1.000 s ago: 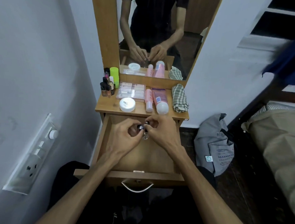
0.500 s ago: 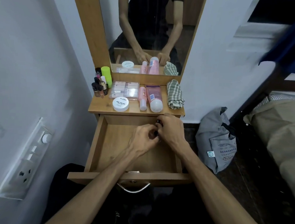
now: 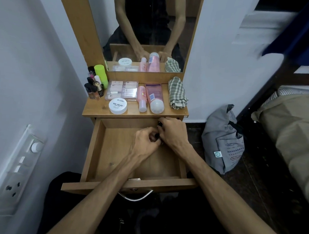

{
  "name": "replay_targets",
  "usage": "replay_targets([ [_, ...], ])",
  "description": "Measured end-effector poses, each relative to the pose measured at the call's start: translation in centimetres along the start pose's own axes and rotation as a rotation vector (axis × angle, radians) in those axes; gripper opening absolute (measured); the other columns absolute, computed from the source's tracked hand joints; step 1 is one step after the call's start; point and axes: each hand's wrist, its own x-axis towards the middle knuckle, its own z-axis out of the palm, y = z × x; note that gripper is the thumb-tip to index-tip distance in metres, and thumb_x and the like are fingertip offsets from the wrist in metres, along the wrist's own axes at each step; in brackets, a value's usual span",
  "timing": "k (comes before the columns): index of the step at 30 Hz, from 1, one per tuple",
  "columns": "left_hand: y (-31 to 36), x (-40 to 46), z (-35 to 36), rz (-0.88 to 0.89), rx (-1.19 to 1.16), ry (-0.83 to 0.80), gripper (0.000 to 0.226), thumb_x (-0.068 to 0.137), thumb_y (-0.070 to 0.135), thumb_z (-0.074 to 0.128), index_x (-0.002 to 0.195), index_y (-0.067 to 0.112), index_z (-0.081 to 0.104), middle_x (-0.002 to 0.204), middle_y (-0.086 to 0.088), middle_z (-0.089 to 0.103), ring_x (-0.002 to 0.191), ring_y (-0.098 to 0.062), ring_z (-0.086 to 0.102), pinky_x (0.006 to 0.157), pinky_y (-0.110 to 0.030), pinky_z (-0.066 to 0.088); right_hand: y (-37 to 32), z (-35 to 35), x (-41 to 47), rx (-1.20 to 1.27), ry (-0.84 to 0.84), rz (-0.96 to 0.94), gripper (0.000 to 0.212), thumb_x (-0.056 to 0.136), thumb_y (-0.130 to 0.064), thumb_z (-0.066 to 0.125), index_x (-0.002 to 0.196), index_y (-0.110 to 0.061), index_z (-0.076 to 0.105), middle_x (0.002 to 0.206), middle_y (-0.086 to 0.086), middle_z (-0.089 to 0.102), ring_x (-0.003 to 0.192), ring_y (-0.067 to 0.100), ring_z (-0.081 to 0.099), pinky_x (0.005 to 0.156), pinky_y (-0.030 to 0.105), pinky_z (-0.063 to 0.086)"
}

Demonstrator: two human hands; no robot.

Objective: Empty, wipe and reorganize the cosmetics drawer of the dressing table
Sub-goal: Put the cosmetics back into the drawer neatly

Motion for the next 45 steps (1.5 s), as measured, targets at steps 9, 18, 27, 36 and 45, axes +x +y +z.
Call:
replay_targets([
  [9, 0.1, 1.1, -0.3, -0.125, 0.007, -0.014, 0.027, 0.073, 0.026, 0.070, 0.099, 0.024, 0.078, 0.076, 0.006, 0.074, 0.077, -0.012, 0.070, 0.076, -0.032, 0.060, 0.6, 0.2, -0.7, 0.034, 0.048, -0.036, 0.028, 0.088, -0.032, 0.067, 0.112, -0.018, 0.070, 0.086, 0.003, 0.076, 0.083, 0.030, 0.072, 0.065, 0.034, 0.049],
  [18, 0.8, 0.5, 0.2, -0.012, -0.078, 0.012, 0.023, 0.074, 0.022, 0.079, 0.096, 0.017, 0.077, 0.078, 0.006, 0.074, 0.069, -0.004, 0.069, 0.071, -0.031, 0.062, 2.2, -1.8, -2.3, 0.176, 0.081, 0.064, 0.031, 0.080, -0.029, 0.071, 0.111, -0.026, 0.077, 0.082, -0.011, 0.070, 0.081, 0.012, 0.065, 0.069, 0.025, 0.048],
  [27, 2.9, 1.2, 3.2, 0.146, 0.017, 0.063, 0.022, 0.078, 0.023, 0.075, 0.098, 0.013, 0.077, 0.090, -0.002, 0.074, 0.071, -0.013, 0.070, 0.067, -0.035, 0.061, 4.3, -2.1, -3.2, 0.201, 0.101, 0.143, 0.028, 0.081, -0.027, 0.067, 0.108, -0.025, 0.076, 0.093, -0.004, 0.075, 0.088, 0.021, 0.069, 0.075, 0.033, 0.055],
  [36, 2.1, 0.9, 3.9, 0.197, 0.148, 0.027, 0.028, 0.078, 0.022, 0.075, 0.104, 0.013, 0.077, 0.104, -0.001, 0.070, 0.081, -0.021, 0.071, 0.074, -0.037, 0.060, 5.0, -2.0, -3.8, 0.237, 0.117, 0.130, 0.030, 0.081, -0.027, 0.066, 0.110, -0.026, 0.075, 0.092, -0.007, 0.074, 0.084, 0.018, 0.068, 0.073, 0.031, 0.054],
  [45, 2.5, 1.4, 3.9, 0.212, 0.179, 0.025, 0.027, 0.083, 0.015, 0.074, 0.109, 0.009, 0.074, 0.110, -0.005, 0.068, 0.087, -0.025, 0.070, 0.078, -0.035, 0.059, 4.7, -2.1, -4.1, 0.243, 0.130, 0.116, 0.029, 0.083, -0.024, 0.068, 0.111, -0.026, 0.076, 0.091, -0.007, 0.074, 0.080, 0.014, 0.067, 0.069, 0.031, 0.054],
])
